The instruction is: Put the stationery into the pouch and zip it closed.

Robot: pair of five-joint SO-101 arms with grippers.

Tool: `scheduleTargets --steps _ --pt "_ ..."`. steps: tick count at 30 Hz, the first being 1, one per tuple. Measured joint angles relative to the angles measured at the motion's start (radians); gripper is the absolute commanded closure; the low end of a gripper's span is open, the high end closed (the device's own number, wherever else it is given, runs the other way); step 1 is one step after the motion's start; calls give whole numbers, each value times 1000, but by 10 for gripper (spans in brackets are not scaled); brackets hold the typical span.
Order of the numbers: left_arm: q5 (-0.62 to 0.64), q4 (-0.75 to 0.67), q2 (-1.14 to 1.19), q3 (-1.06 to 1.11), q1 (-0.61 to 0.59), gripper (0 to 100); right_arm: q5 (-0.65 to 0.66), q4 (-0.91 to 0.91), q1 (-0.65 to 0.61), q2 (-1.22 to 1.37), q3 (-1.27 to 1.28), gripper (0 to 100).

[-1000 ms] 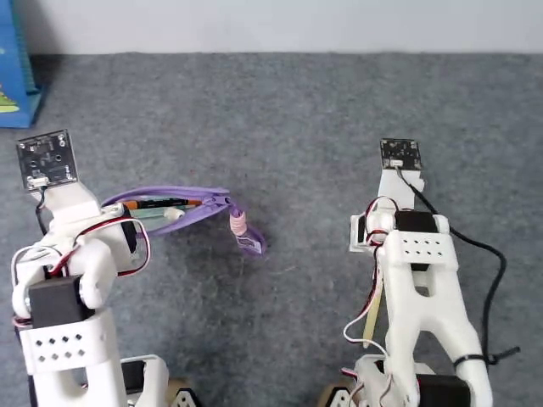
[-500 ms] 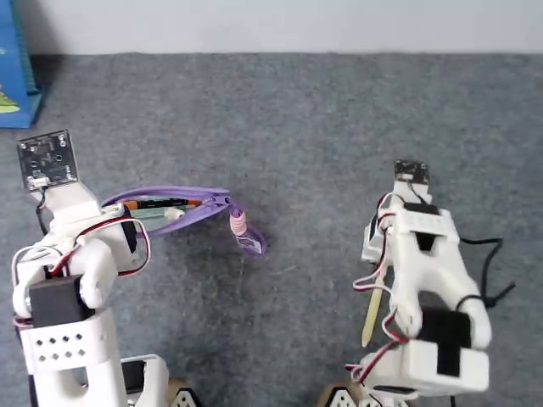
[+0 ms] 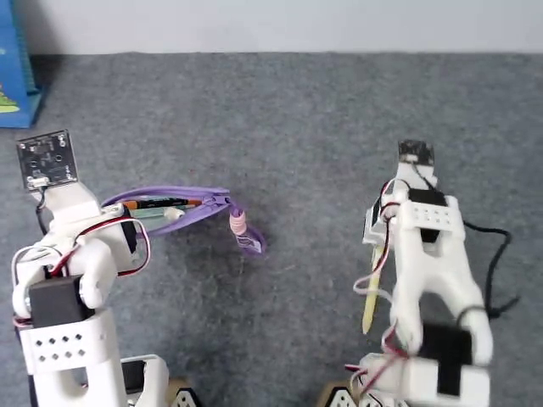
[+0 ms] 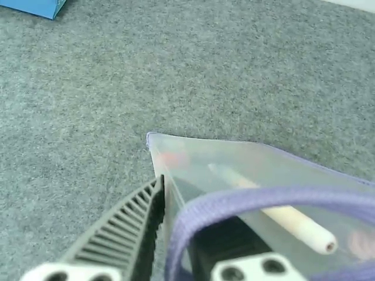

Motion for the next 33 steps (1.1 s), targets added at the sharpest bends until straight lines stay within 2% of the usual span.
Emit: scheduleTargets --steps 6,13,17,23,27,33 --pt "0 0 0 0 0 989 0 83 -146 -334 0 991" --pt "0 0 0 0 0 989 60 29 -410 -658 0 991" --pt "0 0 0 0 0 989 63 3 -525 -721 -55 991" --pt "0 0 0 0 0 989 21 -14 -617 -724 -256 991" --pt "0 0 0 0 0 989 -5 -112 -692 -726 -333 991" --pt "0 0 0 0 0 989 -12 -411 -772 -732 -276 991"
